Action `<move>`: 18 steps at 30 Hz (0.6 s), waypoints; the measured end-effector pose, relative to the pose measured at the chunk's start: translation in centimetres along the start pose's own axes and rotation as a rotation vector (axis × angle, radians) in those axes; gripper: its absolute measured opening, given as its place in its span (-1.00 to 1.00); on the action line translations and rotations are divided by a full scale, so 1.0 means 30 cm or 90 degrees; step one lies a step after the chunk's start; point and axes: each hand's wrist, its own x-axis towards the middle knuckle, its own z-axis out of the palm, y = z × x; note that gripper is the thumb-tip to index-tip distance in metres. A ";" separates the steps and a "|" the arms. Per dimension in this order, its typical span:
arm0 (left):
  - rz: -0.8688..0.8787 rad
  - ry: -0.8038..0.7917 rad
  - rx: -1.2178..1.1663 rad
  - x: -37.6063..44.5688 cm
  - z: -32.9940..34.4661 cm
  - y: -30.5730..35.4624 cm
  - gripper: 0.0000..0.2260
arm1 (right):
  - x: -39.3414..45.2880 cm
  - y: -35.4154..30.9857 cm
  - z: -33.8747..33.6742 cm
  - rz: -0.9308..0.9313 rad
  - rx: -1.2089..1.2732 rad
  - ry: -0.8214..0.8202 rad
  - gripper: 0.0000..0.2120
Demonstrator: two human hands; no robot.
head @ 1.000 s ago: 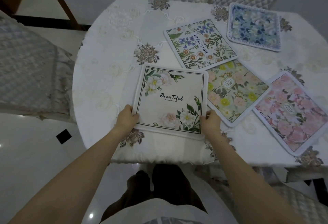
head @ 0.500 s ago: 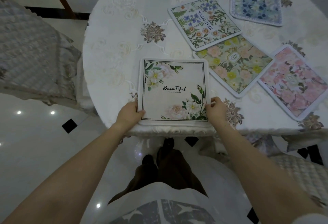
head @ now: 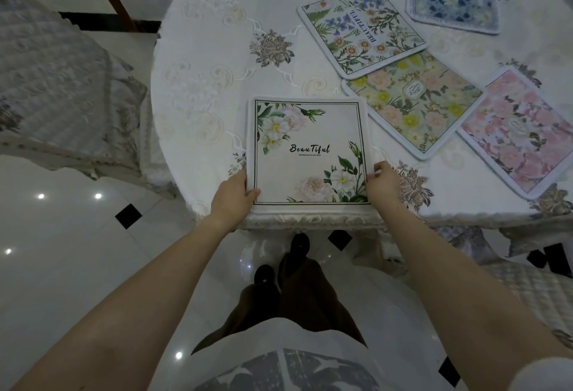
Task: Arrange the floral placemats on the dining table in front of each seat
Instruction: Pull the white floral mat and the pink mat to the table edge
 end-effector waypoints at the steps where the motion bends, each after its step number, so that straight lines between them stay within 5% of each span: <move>1: -0.012 -0.002 -0.002 0.000 0.001 0.001 -0.84 | 0.001 -0.001 0.000 0.003 0.005 -0.001 -0.81; 7: -0.055 0.039 0.001 0.020 -0.019 0.029 -0.74 | -0.013 -0.012 -0.027 -0.016 0.038 0.032 -0.84; 18: 0.245 0.120 0.055 0.061 -0.133 0.297 -0.84 | -0.131 -0.141 -0.145 -0.229 0.074 0.111 -0.69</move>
